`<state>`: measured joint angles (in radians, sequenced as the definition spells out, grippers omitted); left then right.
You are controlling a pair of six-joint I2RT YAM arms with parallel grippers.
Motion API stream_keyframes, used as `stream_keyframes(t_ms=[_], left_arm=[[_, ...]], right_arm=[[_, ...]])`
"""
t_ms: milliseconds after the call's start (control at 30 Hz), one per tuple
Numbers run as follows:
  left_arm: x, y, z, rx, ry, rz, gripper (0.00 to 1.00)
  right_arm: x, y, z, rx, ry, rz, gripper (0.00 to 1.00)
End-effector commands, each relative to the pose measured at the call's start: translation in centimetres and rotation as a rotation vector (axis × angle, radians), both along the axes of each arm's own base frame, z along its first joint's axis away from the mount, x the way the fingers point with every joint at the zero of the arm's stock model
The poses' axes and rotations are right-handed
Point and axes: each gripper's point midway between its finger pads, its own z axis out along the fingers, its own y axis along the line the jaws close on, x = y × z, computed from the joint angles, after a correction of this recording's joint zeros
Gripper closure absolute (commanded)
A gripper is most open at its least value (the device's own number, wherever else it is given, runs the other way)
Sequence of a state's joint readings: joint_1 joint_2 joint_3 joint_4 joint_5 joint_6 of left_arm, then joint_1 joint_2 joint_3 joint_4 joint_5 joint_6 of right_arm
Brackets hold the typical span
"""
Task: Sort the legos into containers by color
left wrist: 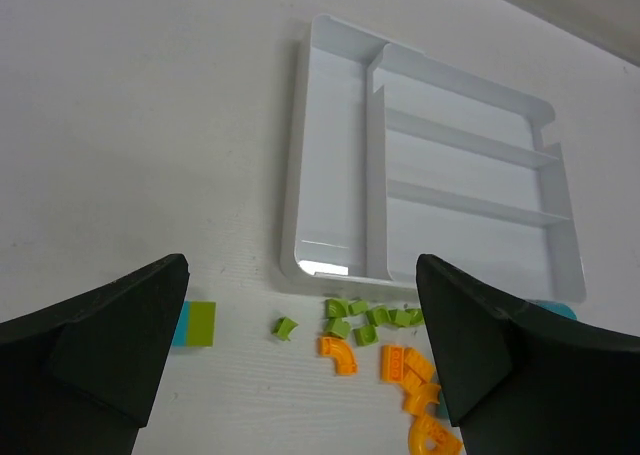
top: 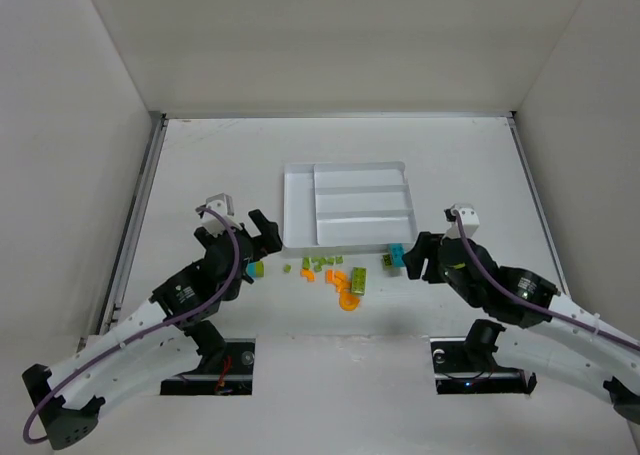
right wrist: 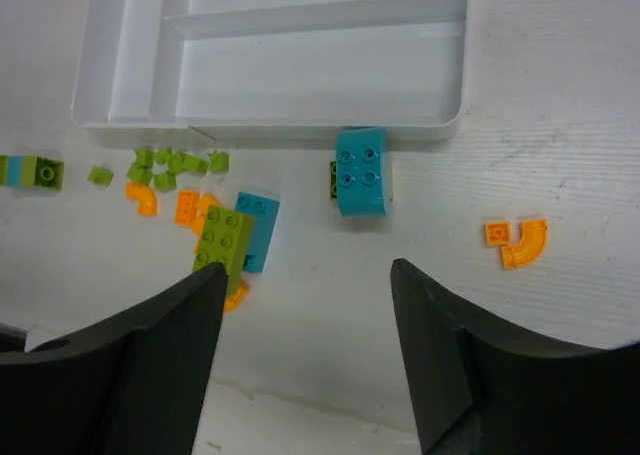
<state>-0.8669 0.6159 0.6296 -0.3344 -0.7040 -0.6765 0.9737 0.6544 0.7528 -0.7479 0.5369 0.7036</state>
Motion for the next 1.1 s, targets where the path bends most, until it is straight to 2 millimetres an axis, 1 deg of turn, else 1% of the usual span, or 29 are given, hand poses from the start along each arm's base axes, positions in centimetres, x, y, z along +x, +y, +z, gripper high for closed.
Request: stream_keyframes(t_ms=[0,33,100,133,167,233,300,333,367,433,467,500,533,567,600,633,700,833,900,1000,1067], left_arm=[[0.0,-0.3,0.3,0.000,-0.009,-0.020,0.00],[0.0,-0.3,0.4,0.002,-0.010,-0.025,0.00],[0.1,-0.3,0.7,-0.011,-0.019,-0.018,0.00],[0.3,-0.2,0.9,-0.013,-0.021,-0.009,0.00],[0.5,-0.1,1.0,-0.011,-0.021,0.000,0.00],[1.0,-0.4,1.2,-0.009,-0.022,0.003,0.00],[1.6,-0.7,1.3,-0.015,-0.029,0.006,0.00],[1.8,-1.3,1.2,-0.031,-0.032,-0.011,0.00],[1.9,-1.7,1.1,-0.043,-0.034,-0.025,0.00],[2.2,-2.8,0.6,-0.081,-0.043,-0.066,0.00],[2.4,-3.5,0.3,-0.098,-0.049,-0.097,0.14],[2.6,-3.6,-0.2,-0.100,-0.044,-0.104,0.37],[2.9,-3.4,-0.7,-0.100,-0.031,-0.102,0.56],[3.0,-3.4,-1.1,-0.097,-0.017,-0.105,0.69],[3.1,-3.4,-1.7,-0.091,-0.001,-0.112,0.75],[3.1,-3.4,-2.2,-0.090,0.009,-0.120,0.78],[3.0,-3.5,-2.6,-0.114,0.002,-0.135,0.78],[2.4,-4.4,-3.2,-0.146,-0.021,-0.180,0.66],[2.1,-4.6,-3.9,-0.144,-0.011,-0.188,0.63],[2.0,-5.4,-5.1,-0.139,0.009,-0.205,0.59],[2.1,-6.0,-5.4,-0.137,0.012,-0.219,0.58]], right_arm=[[0.0,0.7,2.4,0.043,-0.052,0.027,0.33],[0.0,0.9,2.5,0.048,-0.054,0.034,0.44],[0.2,1.3,2.6,0.056,-0.059,0.035,0.70],[0.3,1.4,2.6,0.062,-0.059,0.027,0.79],[0.4,1.6,2.6,0.067,-0.056,0.023,0.85],[0.4,2.2,2.9,0.085,-0.053,0.025,0.89],[0.2,3.2,3.2,0.103,-0.053,0.036,0.87],[-0.1,3.9,3.1,0.102,-0.049,0.052,0.81],[-0.3,4.6,2.9,0.096,-0.045,0.064,0.72],[-0.6,5.9,2.3,0.074,-0.043,0.084,0.49],[-0.8,6.6,1.9,0.060,-0.038,0.097,0.40],[-1.0,7.3,1.4,0.047,-0.028,0.110,0.33],[-1.2,8.0,0.9,0.032,-0.013,0.124,0.28],[-1.2,8.7,0.5,0.018,-0.003,0.134,0.25],[-1.3,9.3,0.1,-0.002,0.010,0.143,0.22],[-1.3,10.0,-0.5,-0.032,0.026,0.152,0.21],[-1.1,10.9,-1.7,-0.086,0.049,0.155,0.19],[-0.3,11.7,-4.7,-0.167,0.093,0.125,0.20],[0.6,12.0,-5.3,-0.174,0.102,0.106,0.20],[1.7,13.2,-5.9,-0.163,0.106,0.113,0.20],[2.1,13.7,-6.7,-0.157,0.134,0.120,0.21]])
